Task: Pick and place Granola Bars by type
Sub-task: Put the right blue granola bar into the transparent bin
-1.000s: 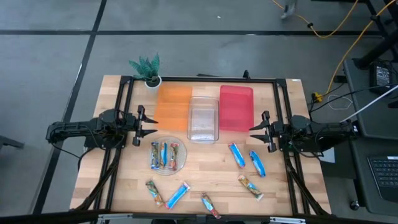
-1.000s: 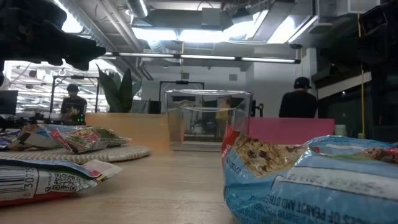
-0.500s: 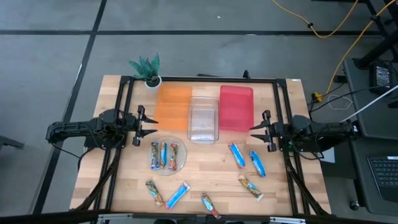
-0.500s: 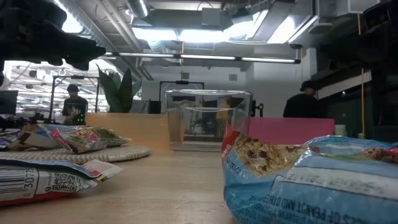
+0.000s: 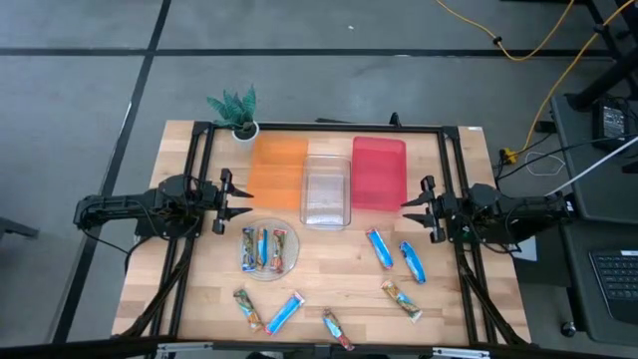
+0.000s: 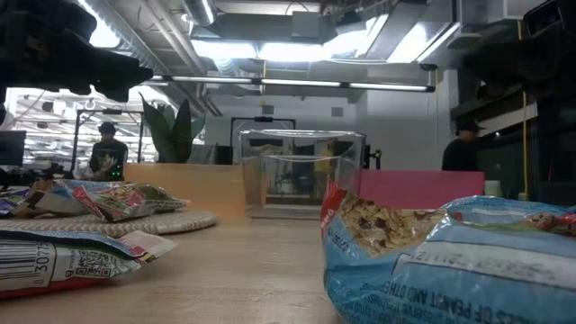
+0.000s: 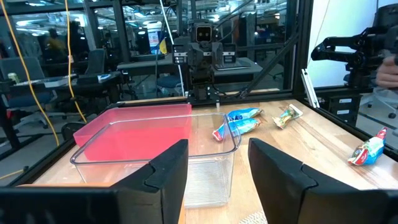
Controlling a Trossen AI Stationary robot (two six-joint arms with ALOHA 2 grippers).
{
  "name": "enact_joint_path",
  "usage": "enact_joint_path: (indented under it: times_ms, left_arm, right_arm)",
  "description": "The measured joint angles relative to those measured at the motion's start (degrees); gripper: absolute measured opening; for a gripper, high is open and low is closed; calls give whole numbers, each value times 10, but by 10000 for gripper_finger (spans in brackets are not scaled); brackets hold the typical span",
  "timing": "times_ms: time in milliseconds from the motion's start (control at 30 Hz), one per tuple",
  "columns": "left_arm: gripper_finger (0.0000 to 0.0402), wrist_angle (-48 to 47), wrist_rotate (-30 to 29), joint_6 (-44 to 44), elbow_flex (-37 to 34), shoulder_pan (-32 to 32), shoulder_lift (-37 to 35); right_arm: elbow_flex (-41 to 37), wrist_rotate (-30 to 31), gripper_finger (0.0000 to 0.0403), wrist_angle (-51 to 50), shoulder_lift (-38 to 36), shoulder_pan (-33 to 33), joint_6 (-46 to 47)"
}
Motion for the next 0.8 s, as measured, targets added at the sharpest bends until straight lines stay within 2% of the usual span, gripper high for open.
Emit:
enact_joint_path:
  times_ms: [300, 433, 567, 667, 800]
  left_arm:
    - [161, 0, 0, 0, 0, 0, 0]
    - [164, 0, 0, 0, 0, 0, 0]
    - [163, 0, 0, 0, 0, 0, 0]
    - [162, 0, 0, 0, 0, 0, 0]
    - [162, 0, 0, 0, 0, 0, 0]
  right_arm:
    - [0, -3, 132, 5, 0, 0, 25]
    - [0, -18, 132, 12, 0, 0, 76]
    - [6, -50, 132, 7, 0, 0, 87]
    - [38, -56, 132, -25, 1, 0, 103]
    - [118, -52, 132, -118, 18, 0, 111]
